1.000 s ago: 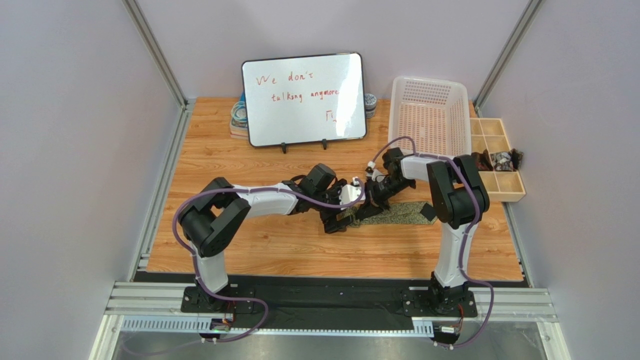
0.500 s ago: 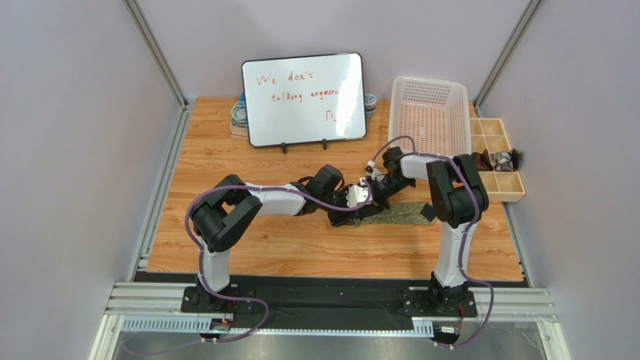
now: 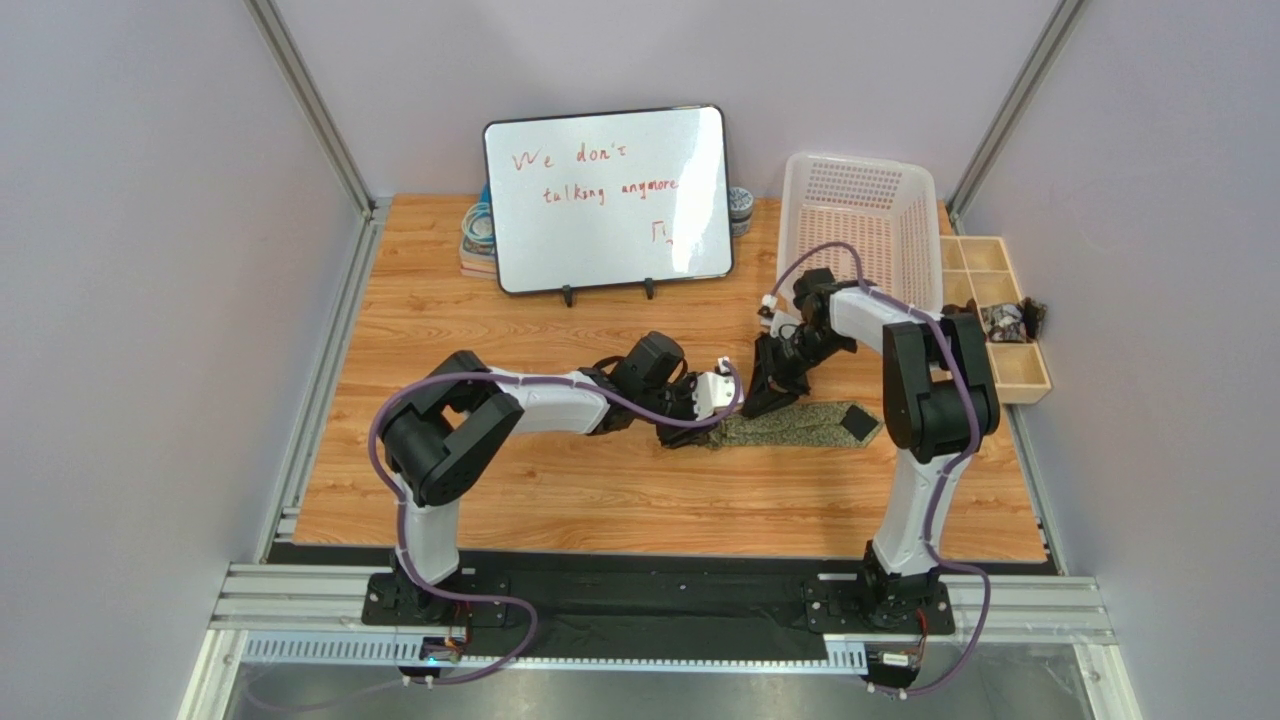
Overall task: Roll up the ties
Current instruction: Roll the tie at the center of the board.
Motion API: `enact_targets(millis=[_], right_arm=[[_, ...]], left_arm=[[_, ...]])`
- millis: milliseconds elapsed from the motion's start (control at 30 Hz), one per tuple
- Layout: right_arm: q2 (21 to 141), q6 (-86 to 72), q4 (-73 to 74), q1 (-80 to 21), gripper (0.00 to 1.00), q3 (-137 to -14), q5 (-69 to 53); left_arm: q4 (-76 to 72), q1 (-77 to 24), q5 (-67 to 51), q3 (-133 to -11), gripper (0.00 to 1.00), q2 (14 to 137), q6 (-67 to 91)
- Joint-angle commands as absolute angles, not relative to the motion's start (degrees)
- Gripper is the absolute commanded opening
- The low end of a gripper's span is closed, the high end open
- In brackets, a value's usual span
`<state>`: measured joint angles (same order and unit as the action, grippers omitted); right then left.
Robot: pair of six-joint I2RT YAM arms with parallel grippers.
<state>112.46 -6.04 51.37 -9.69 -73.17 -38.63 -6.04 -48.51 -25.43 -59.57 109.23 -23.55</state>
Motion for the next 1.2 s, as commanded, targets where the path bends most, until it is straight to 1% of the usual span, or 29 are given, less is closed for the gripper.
enact_targets(millis=[0,200,333,567,667,700,733,800,900,1000,1167], right_arm=[[116.2,-5.1,51.9,-10.3,0.15,-74.0,-31.4],[120.4,-4.1,53.0,-11.1,0.13,-75.3,-23.1],[121.7,-4.0,54.0,-11.2,0.12,-75.8,-21.2],[120.6,-2.4,54.8,-11.1,0.11,-77.7,-21.8],[118.3,-1.3,55.2,-11.2,0.17,-78.1,-29.9],[116.3,-1.1,55.1,-11.2,0.21,-78.0,-35.0],[115.4,-1.3,54.8,-11.3,0.23,-77.8,-37.2],[113.4,-2.1,54.5,-12.1,0.35,-77.6,-41.6],[111.9,-4.4,53.5,-13.2,0.41,-76.6,-46.2],[110.7,-8.6,50.0,-13.8,0.43,-74.7,-48.9],[113.0,-14.7,43.3,-15.8,0.44,-72.8,-50.8]], left_arm=[[-3.2,-48.0,-23.7,-58.6,0.36,108.4,-23.7],[-5.4,-46.9,-22.1,-57.8,0.4,104.5,-17.9],[-6.9,-46.3,-19.3,-56.4,0.42,102.3,-16.2],[-2.0,-46.2,-21.0,-56.9,0.42,107.1,-22.1],[0.9,-46.3,-20.3,-58.4,0.44,108.9,-24.6],[1.2,-46.4,-20.2,-58.4,0.45,108.9,-25.1],[2.7,-46.5,-20.6,-58.9,0.46,109.2,-25.6],[3.5,-46.8,-19.9,-59.9,0.48,109.6,-26.1],[4.3,-46.9,-19.7,-60.2,0.49,109.7,-25.9],[4.5,-47.1,-19.7,-60.2,0.5,109.6,-25.9],[4.9,-47.0,-19.5,-60.6,0.52,109.8,-25.4]])
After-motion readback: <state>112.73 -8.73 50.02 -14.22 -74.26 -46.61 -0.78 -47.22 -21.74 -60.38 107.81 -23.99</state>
